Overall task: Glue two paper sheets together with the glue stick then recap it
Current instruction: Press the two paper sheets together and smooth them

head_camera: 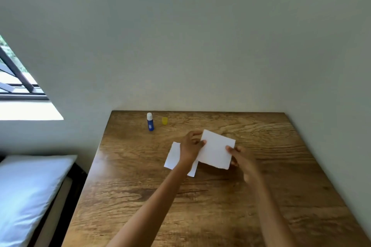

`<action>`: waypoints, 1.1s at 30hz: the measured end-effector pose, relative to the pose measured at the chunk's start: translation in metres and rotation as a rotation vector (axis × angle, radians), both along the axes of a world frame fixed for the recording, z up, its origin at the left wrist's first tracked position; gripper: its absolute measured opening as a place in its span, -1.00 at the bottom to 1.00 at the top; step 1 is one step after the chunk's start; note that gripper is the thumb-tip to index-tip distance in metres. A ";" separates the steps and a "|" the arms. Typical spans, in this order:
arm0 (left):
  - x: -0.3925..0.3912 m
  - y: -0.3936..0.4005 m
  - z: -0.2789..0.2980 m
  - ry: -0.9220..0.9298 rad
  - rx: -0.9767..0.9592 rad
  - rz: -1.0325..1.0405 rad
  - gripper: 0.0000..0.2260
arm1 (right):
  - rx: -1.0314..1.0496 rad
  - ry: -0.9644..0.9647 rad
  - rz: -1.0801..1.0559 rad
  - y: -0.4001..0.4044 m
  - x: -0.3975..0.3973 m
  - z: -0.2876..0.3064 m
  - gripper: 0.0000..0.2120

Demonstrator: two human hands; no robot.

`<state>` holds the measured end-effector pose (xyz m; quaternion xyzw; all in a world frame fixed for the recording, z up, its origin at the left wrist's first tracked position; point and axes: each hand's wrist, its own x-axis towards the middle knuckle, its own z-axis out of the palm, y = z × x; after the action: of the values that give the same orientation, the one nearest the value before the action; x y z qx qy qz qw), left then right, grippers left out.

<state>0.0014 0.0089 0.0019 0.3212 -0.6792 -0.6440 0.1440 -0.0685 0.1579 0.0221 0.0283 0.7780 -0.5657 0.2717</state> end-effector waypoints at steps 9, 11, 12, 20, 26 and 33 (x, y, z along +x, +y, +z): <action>0.072 -0.055 0.012 -0.040 0.275 0.015 -0.83 | -0.116 0.008 -0.061 -0.047 0.064 0.003 -0.85; 0.083 -0.061 0.015 -0.006 0.274 0.033 -0.90 | -0.133 0.027 -0.064 -0.057 0.070 0.006 -0.82; 0.087 -0.065 0.017 0.004 0.230 0.066 -0.89 | -0.133 0.063 -0.079 -0.061 0.073 0.008 -0.80; 0.088 -0.086 0.038 0.126 -0.001 0.100 -0.95 | -0.106 0.406 -0.012 -0.089 0.080 0.032 -0.95; 0.079 -0.103 0.044 -0.121 -0.285 -0.196 -0.87 | 0.059 0.649 0.067 -0.092 0.059 0.047 -0.73; 0.059 -0.109 0.048 -0.163 -0.355 -0.416 -0.87 | 0.141 0.418 0.282 -0.084 0.048 0.038 -0.83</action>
<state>0.0600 -0.1002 0.0498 0.1955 -0.8421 -0.5026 0.0074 -0.0209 0.0741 0.0599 -0.1790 0.8511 -0.4601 0.1788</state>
